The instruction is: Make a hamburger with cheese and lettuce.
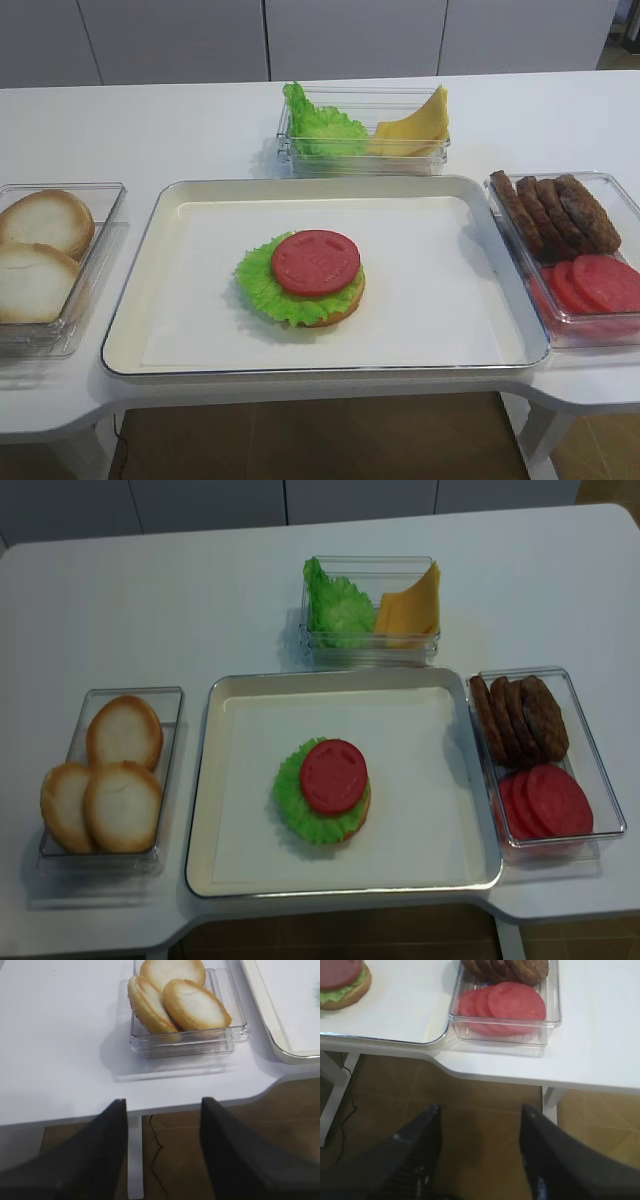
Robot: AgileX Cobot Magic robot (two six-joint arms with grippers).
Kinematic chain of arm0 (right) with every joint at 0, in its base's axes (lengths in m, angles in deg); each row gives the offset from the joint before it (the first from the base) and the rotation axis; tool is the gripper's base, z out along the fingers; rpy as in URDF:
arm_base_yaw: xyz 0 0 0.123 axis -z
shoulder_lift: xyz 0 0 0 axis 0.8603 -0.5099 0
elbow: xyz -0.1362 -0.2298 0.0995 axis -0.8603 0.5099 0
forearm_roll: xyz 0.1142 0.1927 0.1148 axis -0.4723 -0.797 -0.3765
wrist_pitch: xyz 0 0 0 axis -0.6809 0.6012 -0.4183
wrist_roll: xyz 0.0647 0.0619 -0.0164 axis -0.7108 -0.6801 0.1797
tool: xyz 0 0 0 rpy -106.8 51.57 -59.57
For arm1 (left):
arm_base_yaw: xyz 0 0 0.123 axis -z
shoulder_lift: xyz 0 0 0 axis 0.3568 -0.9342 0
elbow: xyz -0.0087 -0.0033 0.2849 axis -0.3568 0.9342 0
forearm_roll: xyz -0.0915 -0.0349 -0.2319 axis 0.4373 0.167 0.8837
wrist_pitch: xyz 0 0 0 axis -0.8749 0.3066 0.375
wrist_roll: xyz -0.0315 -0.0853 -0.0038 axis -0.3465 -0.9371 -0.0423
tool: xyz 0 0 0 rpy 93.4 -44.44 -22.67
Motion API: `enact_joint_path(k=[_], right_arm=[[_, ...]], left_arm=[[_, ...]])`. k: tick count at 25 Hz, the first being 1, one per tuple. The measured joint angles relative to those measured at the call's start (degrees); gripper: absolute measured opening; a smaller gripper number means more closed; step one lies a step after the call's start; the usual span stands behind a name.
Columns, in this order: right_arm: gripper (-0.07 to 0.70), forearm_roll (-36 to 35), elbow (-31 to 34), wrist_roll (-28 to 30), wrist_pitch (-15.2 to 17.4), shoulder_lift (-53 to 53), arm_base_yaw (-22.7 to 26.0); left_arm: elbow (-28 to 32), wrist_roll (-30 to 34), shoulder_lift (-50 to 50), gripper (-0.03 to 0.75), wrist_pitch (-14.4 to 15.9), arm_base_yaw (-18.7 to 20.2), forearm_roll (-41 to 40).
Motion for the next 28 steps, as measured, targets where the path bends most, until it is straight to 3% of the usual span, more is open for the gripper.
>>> enact_joint_path(k=[6, 28], right_arm=[[0.396, 0.0, 3.2, 0.3, -5.3, 0.0, 0.0], [0.395, -0.1, 3.4, 0.3, -5.7, 1.2, 0.0]], left_arm=[[0.0, 0.0, 0.0, 0.352, 0.0, 0.0, 0.0], [0.0, 0.0, 0.0, 0.352, 0.0, 0.0, 0.0]])
